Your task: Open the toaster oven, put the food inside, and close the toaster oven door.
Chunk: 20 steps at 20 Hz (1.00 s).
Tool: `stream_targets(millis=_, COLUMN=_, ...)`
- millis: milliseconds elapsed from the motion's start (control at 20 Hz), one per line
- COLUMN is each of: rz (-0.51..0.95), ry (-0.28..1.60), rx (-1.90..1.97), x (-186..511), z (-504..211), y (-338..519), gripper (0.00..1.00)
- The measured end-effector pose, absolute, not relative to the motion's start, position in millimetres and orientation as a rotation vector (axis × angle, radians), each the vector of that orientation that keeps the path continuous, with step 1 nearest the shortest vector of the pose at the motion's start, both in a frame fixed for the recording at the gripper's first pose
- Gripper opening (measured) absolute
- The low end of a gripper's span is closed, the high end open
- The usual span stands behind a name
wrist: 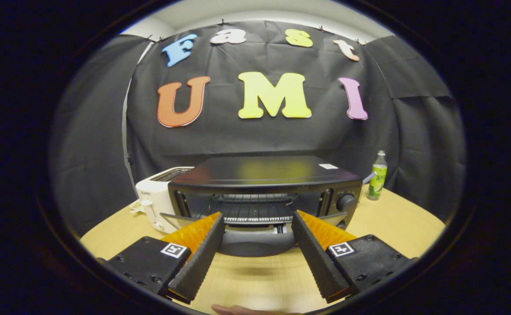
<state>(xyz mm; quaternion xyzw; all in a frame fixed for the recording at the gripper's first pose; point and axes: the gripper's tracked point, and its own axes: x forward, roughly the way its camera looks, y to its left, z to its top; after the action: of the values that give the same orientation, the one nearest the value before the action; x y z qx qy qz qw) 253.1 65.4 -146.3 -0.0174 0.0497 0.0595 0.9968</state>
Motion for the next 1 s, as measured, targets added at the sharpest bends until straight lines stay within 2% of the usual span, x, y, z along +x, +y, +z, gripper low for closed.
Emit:
stream_targets(millis=800, rz=0.092, ry=0.401, rx=-0.073, x=195, z=-256, y=44, gripper=1.0)
stream_targets(millis=1000, rz=0.118, ry=0.385, rx=-0.051, x=177, z=-244, y=38, gripper=1.0)
